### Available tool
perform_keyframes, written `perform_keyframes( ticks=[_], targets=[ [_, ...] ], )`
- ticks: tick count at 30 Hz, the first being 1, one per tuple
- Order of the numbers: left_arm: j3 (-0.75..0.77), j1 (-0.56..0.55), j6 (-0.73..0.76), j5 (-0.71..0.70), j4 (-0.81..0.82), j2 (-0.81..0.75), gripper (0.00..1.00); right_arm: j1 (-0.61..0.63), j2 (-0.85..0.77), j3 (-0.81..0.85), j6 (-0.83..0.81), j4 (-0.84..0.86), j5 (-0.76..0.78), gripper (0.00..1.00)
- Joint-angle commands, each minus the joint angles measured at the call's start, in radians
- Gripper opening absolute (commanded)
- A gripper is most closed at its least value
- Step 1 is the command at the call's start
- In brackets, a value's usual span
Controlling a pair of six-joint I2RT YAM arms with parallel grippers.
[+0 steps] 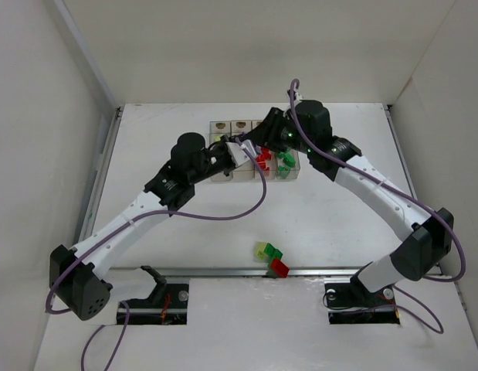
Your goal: Sort the legos into containers by color
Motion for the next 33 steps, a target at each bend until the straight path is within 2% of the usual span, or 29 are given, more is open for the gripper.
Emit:
perform_keyframes(
  ticks=[1, 5, 10, 16, 23, 25, 30, 32, 33],
  targets=[
    [0.045, -0.002, -0.008, 0.007, 0.012, -0.008, 0.00, 0.010, -0.005, 0.049, 0.003, 0.071, -0.017, 0.00],
    [0.035, -0.002, -0.008, 0.007, -0.045, -0.019, 0.00, 0.001, 0.018, 0.059, 0.003, 0.071, -0.005, 0.00],
    [0.015, -0.002, -0.031, -0.007, -0.135, -0.048, 0.00, -0.009, 0.082, 0.104, -0.048, 0.091, 0.116, 0.00],
    [-0.034, 0.019, -0.094, -0.076, -0.264, -0.096, 0.00, -0.027, 0.326, 0.206, -0.140, 0.091, 0.239, 0.00],
    [-0.127, 0.053, -0.156, -0.184, -0.232, -0.195, 0.00, -0.059, 0.566, 0.383, -0.183, 0.033, 0.239, 0.00],
    [-0.127, 0.062, -0.156, -0.203, -0.232, -0.196, 0.00, -0.059, 0.619, 0.423, -0.204, -0.004, 0.239, 0.06],
    [-0.146, 0.071, -0.177, -0.212, -0.209, -0.196, 0.00, -0.059, 0.641, 0.435, -0.223, -0.026, 0.257, 0.61],
    [-0.146, 0.071, -0.177, -0.212, -0.198, -0.173, 0.00, -0.059, 0.641, 0.435, -0.235, -0.035, 0.268, 0.72],
    [-0.146, 0.071, -0.177, -0.212, -0.184, -0.173, 0.00, -0.059, 0.641, 0.435, -0.235, -0.035, 0.268, 0.85]
  ],
)
